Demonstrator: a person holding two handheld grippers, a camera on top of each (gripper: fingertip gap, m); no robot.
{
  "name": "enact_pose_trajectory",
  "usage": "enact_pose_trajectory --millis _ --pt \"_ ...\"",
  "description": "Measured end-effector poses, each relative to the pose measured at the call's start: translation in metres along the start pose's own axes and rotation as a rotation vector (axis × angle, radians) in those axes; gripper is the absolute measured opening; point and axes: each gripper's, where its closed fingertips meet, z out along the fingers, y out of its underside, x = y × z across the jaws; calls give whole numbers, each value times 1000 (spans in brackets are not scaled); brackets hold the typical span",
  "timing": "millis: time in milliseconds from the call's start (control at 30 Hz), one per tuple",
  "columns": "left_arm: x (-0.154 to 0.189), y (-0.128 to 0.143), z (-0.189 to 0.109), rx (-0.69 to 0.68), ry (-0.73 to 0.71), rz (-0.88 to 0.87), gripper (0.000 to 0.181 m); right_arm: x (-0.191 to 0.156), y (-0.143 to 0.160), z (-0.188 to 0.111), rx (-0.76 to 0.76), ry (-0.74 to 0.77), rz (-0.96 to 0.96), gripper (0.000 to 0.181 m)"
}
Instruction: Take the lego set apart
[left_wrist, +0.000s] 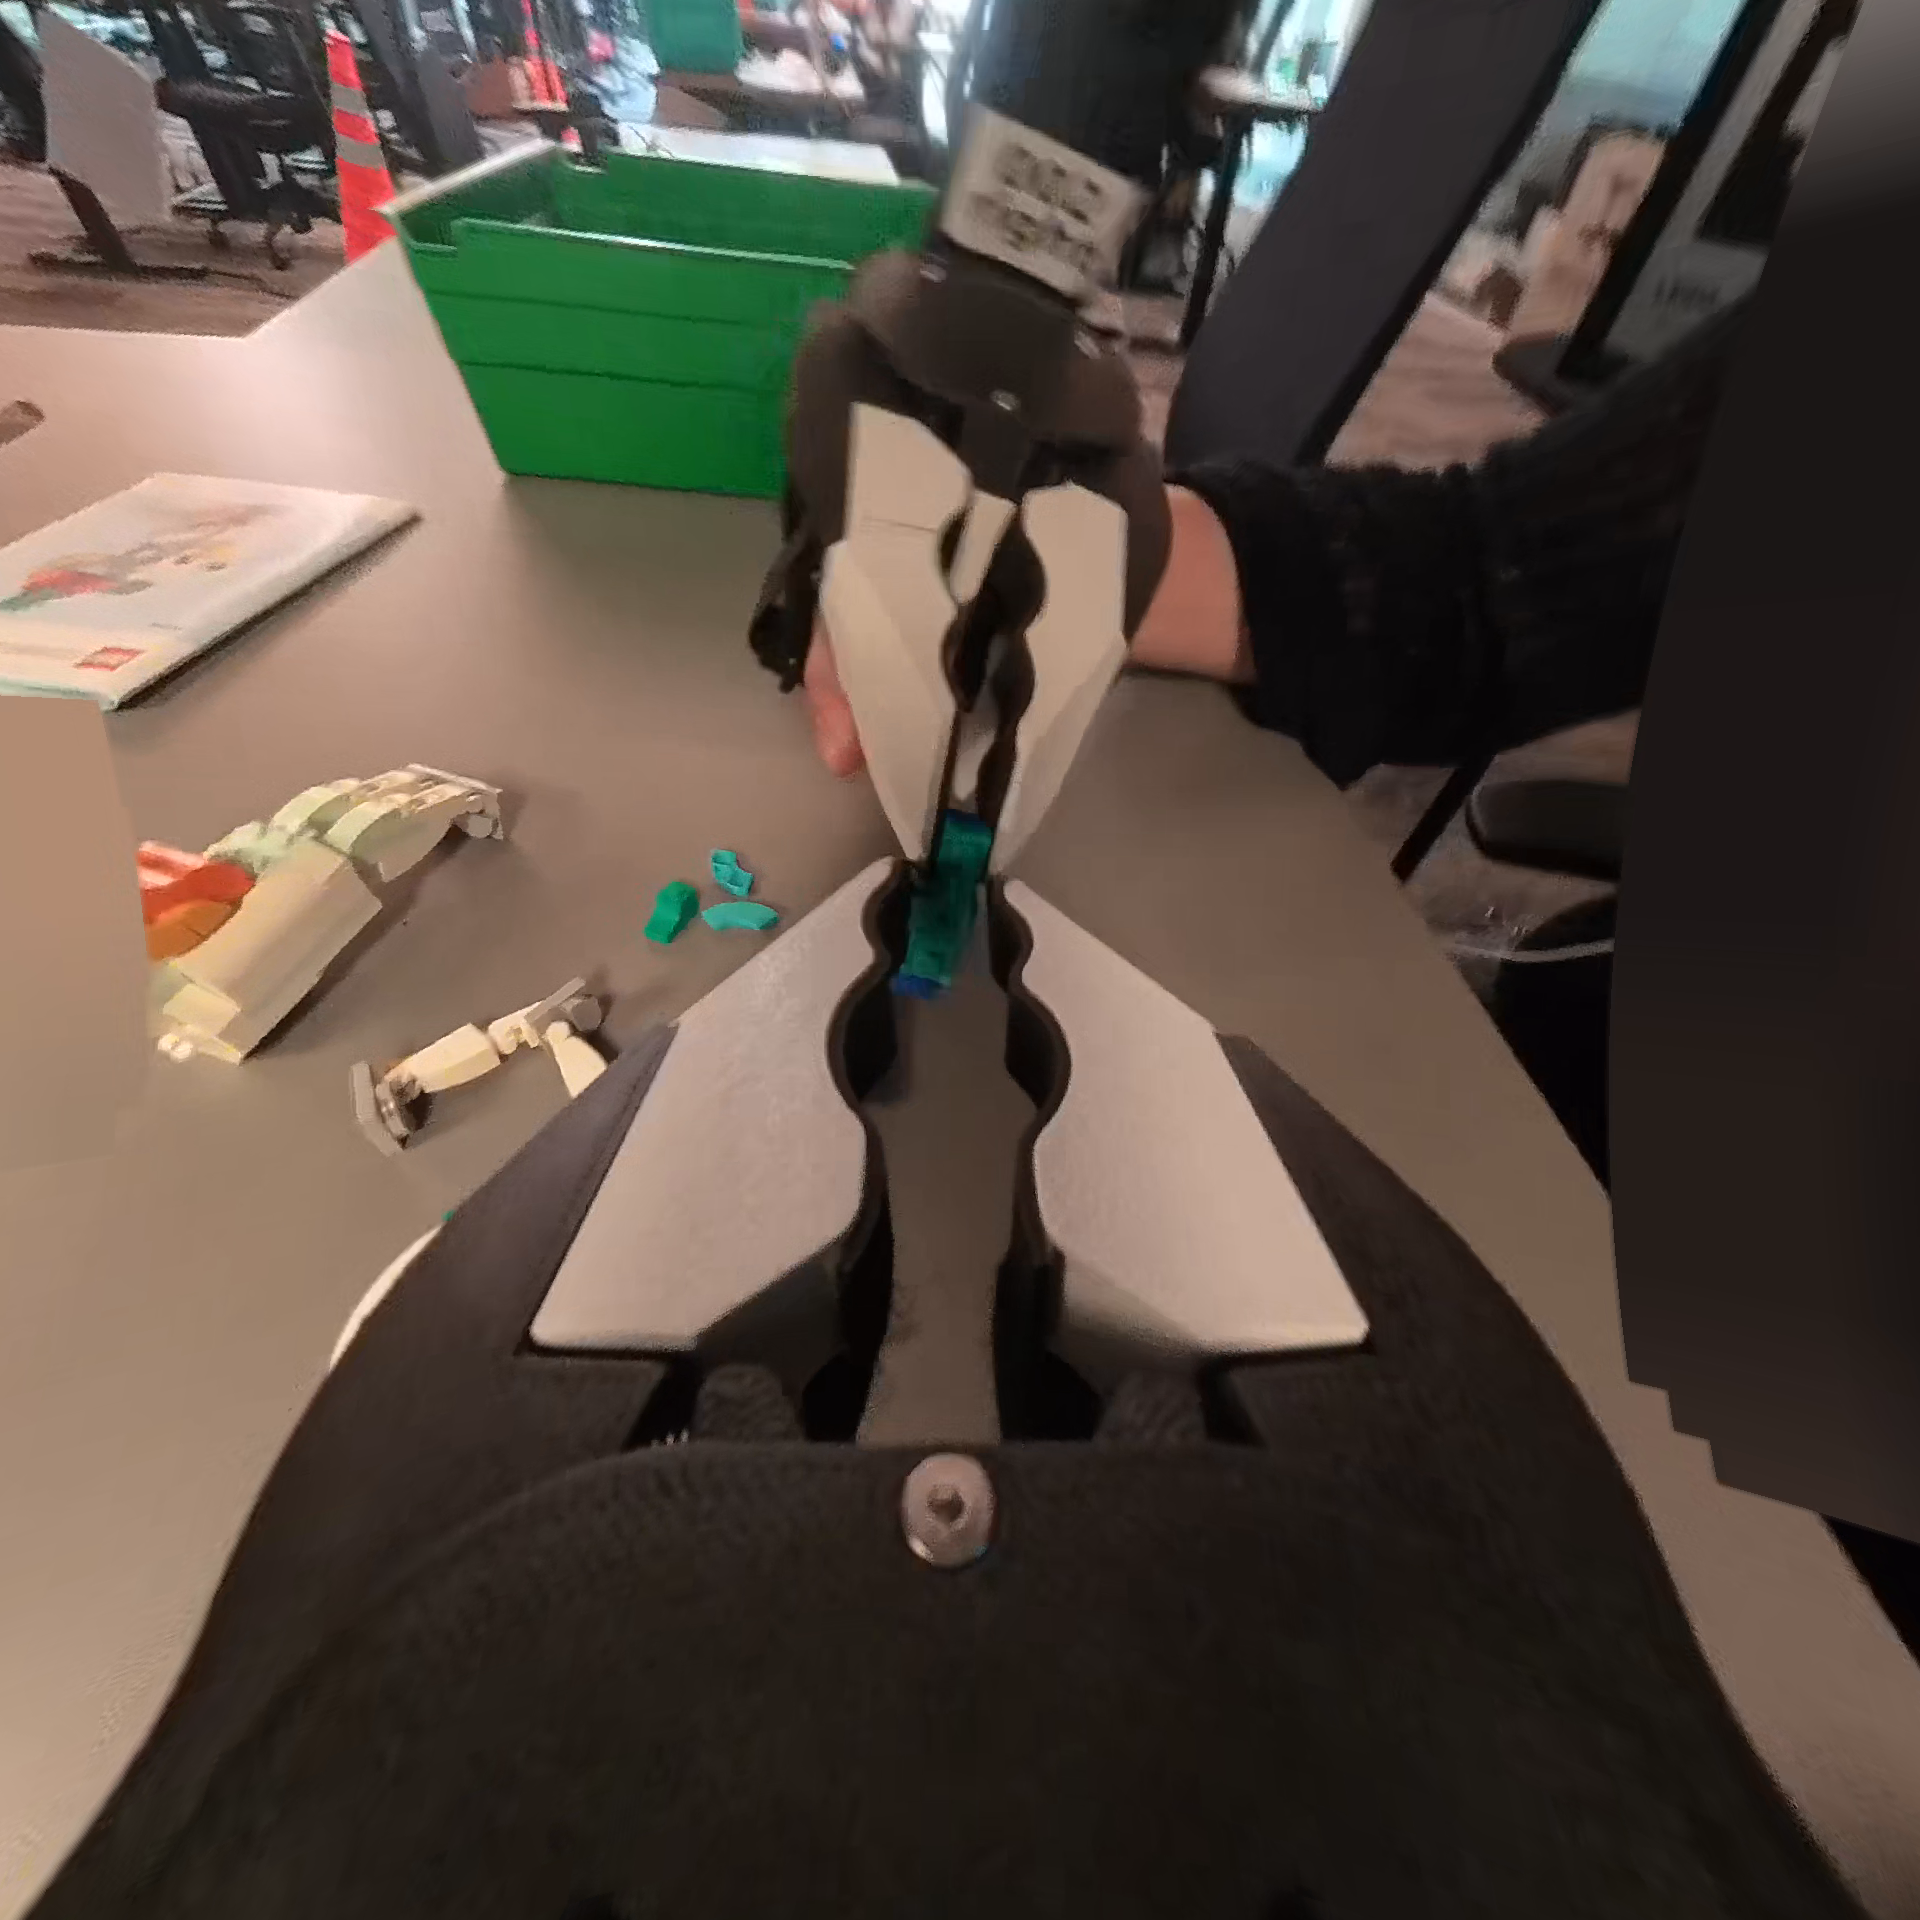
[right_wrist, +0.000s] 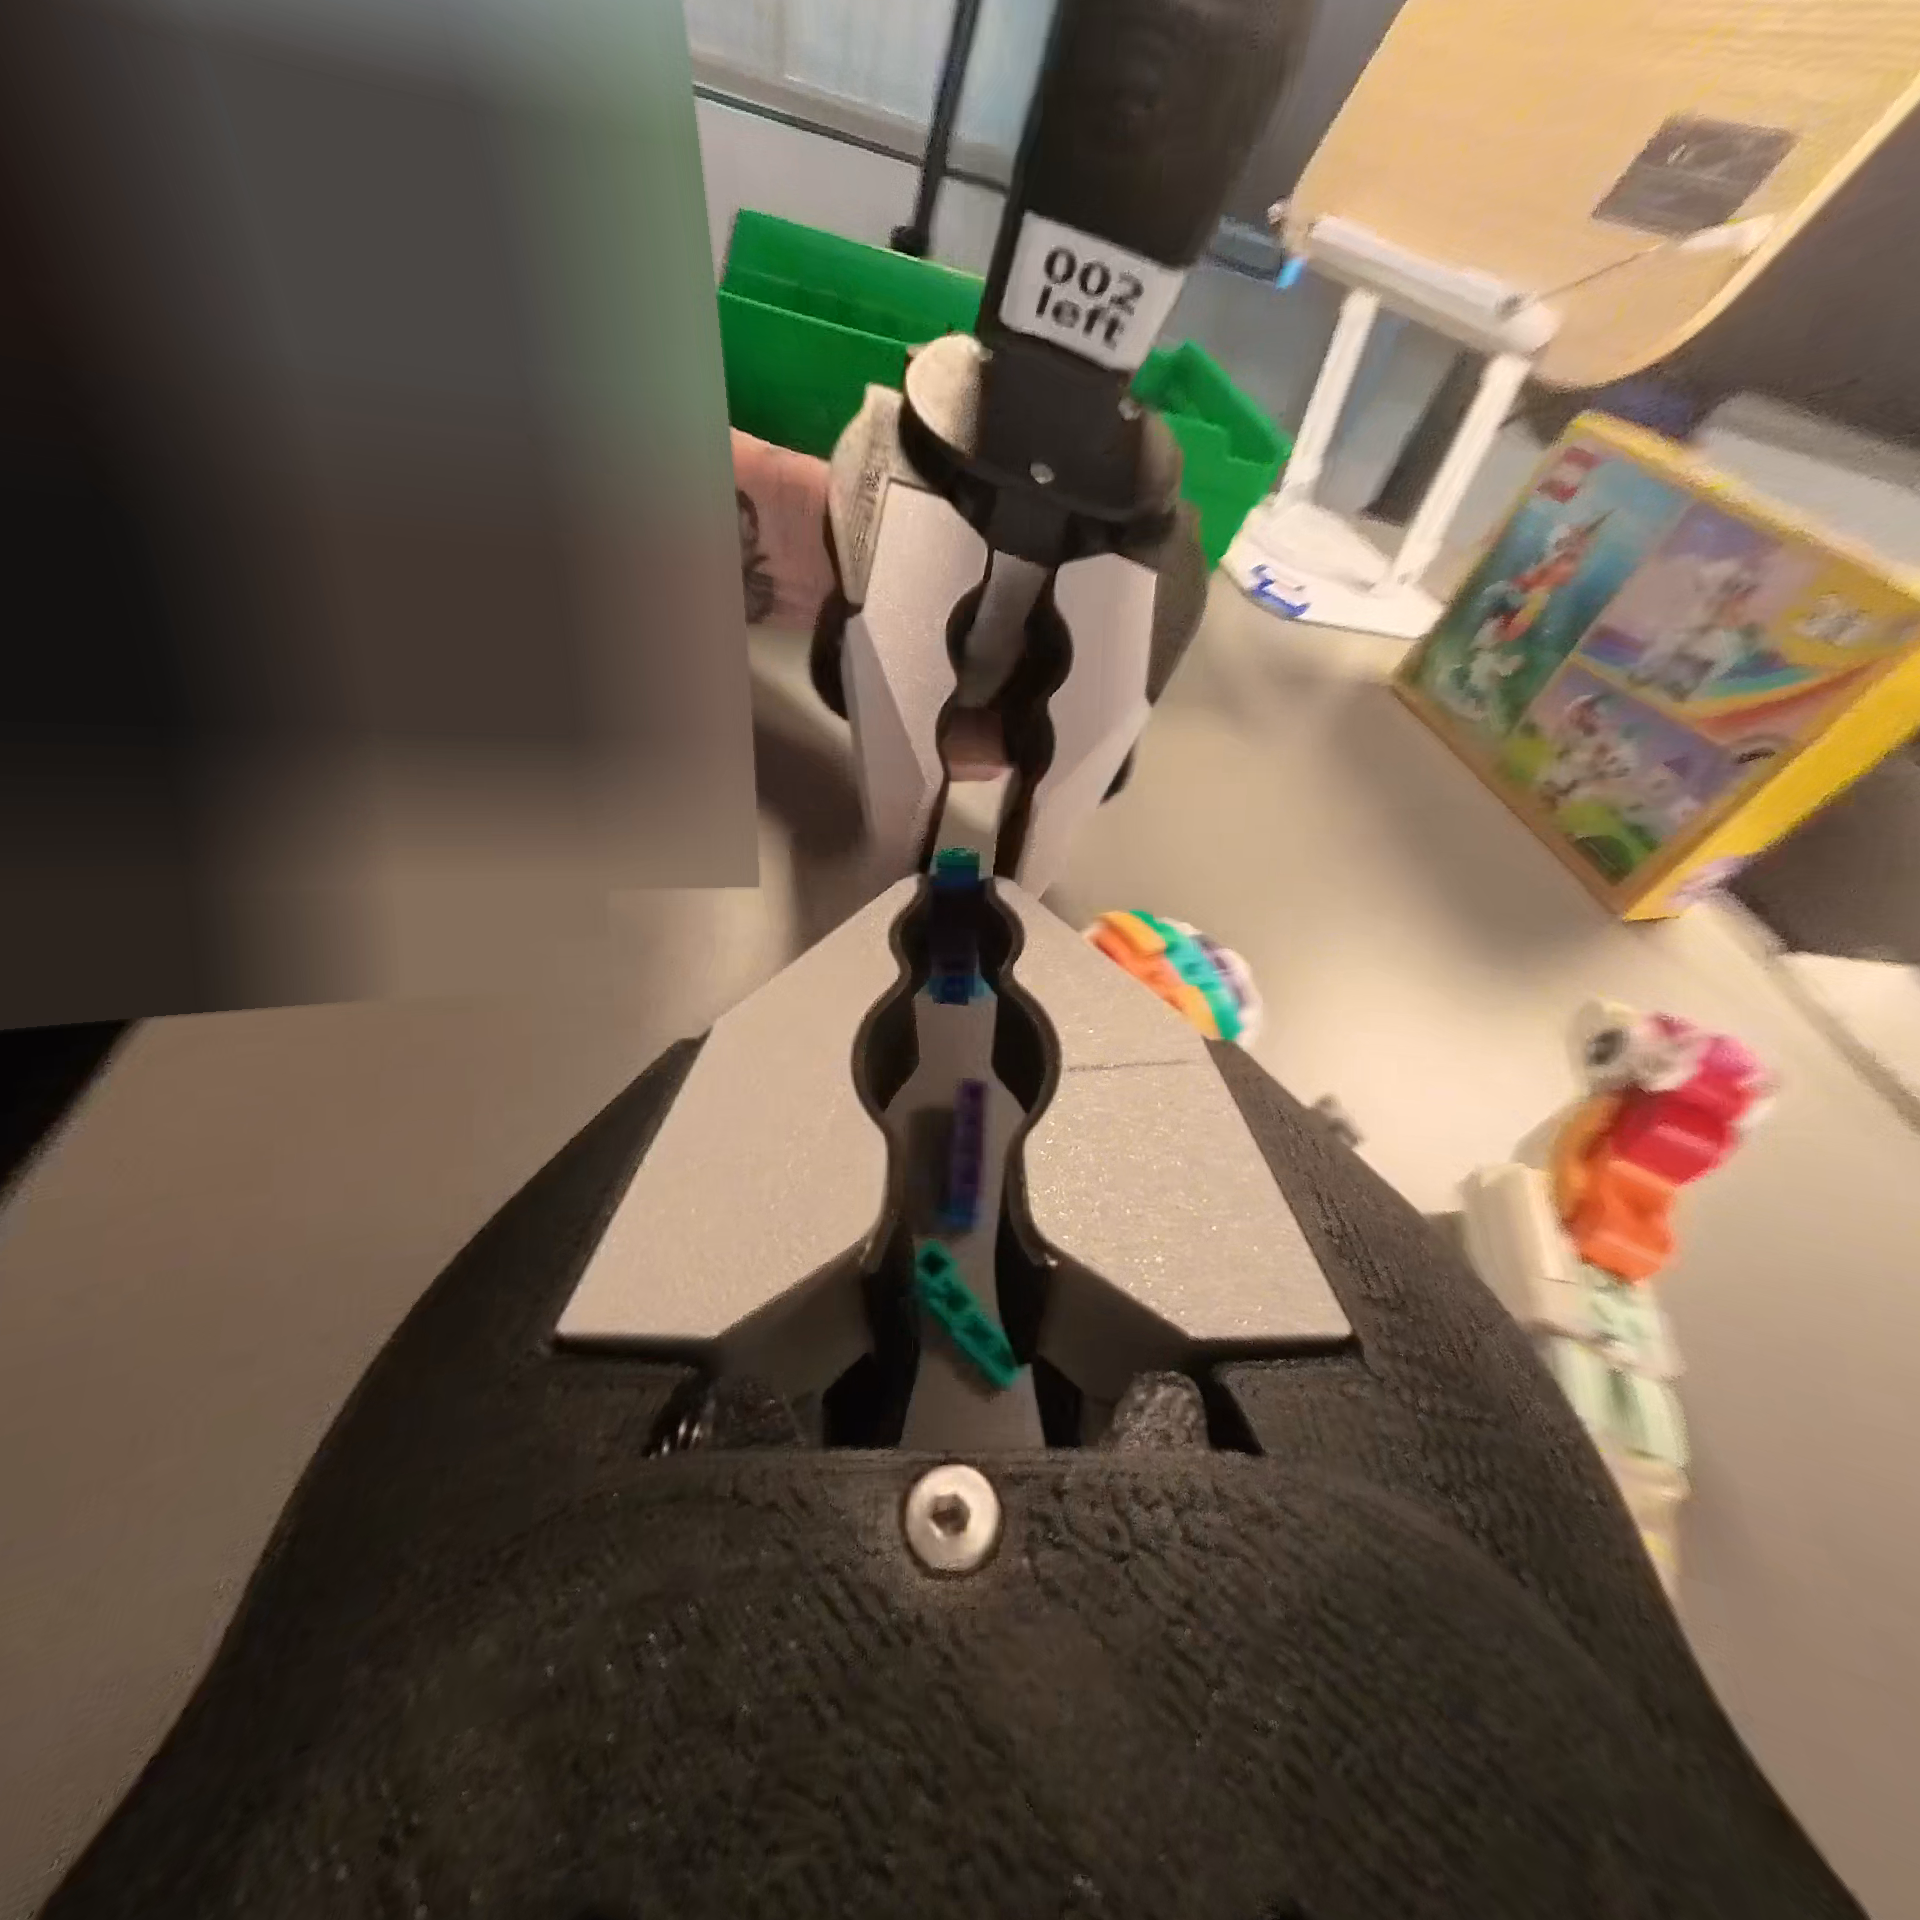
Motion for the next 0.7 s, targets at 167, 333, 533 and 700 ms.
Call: enact_pose_trajectory --millis 167,333,533,700 --pt "-12 -7 -4 88 -3 -138 15 14 -2 0 -27 177 -217 6" --pt "-12 -22 -10 215 123 -368 26 20 0 3 -88 279 -390 6" --pt "-19 -6 -9 135 115 -439 33 14 0 11 -131 308 -496 6" --pt "-13 3 -14 95 200 -496 30 6 3 18 -121 255 -453 6"
